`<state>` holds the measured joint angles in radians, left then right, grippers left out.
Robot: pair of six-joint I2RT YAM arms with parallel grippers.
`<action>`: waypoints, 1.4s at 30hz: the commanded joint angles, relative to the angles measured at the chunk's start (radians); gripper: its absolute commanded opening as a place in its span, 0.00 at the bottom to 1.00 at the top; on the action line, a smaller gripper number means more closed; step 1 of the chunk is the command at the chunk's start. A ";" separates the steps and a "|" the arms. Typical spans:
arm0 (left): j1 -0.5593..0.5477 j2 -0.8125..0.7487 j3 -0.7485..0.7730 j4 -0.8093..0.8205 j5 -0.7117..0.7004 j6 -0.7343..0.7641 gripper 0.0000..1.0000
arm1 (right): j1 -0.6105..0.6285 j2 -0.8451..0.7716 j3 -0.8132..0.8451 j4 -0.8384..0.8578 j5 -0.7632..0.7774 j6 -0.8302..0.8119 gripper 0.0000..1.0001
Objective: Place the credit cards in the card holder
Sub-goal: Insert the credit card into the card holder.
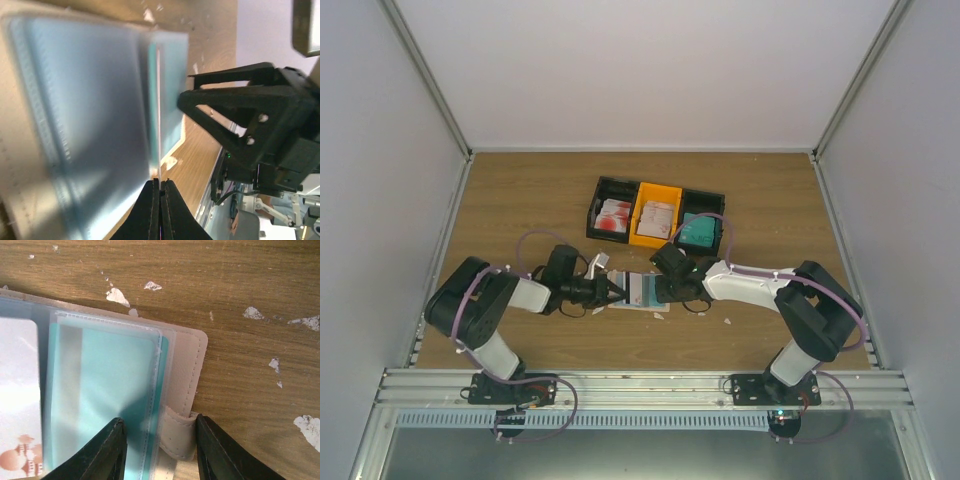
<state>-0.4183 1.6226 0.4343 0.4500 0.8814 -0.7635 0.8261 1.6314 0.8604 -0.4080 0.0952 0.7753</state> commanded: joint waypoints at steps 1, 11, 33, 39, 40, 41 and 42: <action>-0.008 0.053 -0.031 0.144 0.026 -0.065 0.00 | -0.006 0.043 -0.023 -0.022 0.014 0.000 0.39; -0.015 0.131 -0.035 0.230 0.079 -0.095 0.00 | -0.005 0.047 -0.028 -0.017 0.010 0.000 0.39; -0.026 0.186 0.005 0.222 -0.004 -0.074 0.00 | -0.006 0.039 -0.046 0.000 0.000 0.005 0.38; -0.019 0.186 0.007 0.196 -0.020 -0.051 0.00 | -0.006 0.031 -0.053 0.006 -0.002 0.006 0.38; -0.019 0.188 0.009 0.197 -0.021 -0.053 0.00 | -0.006 0.030 -0.055 0.007 -0.002 0.006 0.38; -0.019 0.193 0.008 0.204 -0.018 -0.058 0.00 | -0.006 0.030 -0.055 0.008 -0.002 0.005 0.38; -0.020 0.197 0.006 0.211 -0.016 -0.064 0.00 | -0.006 0.031 -0.055 0.010 -0.002 0.005 0.38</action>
<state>-0.4366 1.7981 0.4271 0.6495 0.9119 -0.8455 0.8242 1.6302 0.8463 -0.3752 0.0952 0.7757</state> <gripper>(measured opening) 0.018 0.384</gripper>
